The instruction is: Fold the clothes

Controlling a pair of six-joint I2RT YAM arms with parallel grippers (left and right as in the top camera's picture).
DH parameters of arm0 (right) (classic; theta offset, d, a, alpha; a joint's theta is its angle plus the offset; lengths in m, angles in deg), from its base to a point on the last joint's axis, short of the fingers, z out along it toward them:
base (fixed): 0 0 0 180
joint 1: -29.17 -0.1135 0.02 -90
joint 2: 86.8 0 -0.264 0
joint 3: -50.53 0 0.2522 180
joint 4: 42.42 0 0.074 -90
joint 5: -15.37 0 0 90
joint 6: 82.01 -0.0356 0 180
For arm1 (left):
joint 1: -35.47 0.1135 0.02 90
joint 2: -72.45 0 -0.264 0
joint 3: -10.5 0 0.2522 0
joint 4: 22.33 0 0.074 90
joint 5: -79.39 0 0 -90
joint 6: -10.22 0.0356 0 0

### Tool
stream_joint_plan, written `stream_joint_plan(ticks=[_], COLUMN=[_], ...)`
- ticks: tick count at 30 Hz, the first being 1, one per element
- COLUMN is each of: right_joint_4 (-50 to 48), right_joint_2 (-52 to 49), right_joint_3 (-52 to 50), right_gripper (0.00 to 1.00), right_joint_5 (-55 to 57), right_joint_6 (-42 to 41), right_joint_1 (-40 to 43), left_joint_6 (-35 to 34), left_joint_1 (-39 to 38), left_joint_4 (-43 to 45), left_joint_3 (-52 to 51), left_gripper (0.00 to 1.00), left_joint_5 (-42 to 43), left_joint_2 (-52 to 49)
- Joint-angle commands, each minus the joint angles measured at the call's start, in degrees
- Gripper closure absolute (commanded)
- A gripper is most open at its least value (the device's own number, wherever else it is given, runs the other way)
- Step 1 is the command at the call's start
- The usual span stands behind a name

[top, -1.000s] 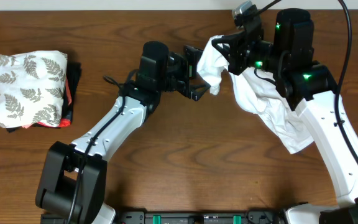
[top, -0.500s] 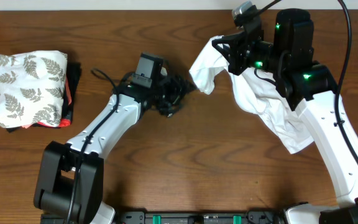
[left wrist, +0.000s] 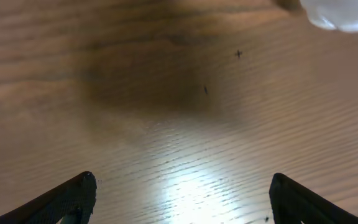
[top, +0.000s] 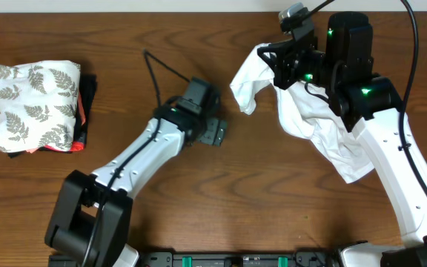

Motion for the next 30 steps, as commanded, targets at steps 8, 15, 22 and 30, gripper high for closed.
stream_joint_plan(ticks=[8, 15, 22, 30], right_joint_4=[0.8, 0.8, 0.8, 0.9], right_joint_2=[0.6, 0.6, 0.6, 0.6], right_joint_3=[0.1, 0.1, 0.1, 0.1], right_gripper=[0.99, 0.99, 0.99, 0.99], right_joint_5=[2.6, 1.9, 1.9, 1.9], right_joint_6=[0.8, 0.9, 0.8, 0.8], right_joint_1=[1.5, 1.6, 1.5, 1.5], left_joint_6=[-0.8, -3.4, -3.4, -1.0], left_joint_1=[-3.8, -2.7, -2.7, -2.8], left_joint_4=[-4.2, 6.6, 28.8, 39.6], left_joint_3=[0.5, -8.7, -21.0, -21.2], left_gripper=[0.12, 0.04, 0.02, 0.02], left_joint_5=[-9.1, -7.6, -0.3, 5.6], left_joint_2=[20.5, 34.0, 28.5, 18.4])
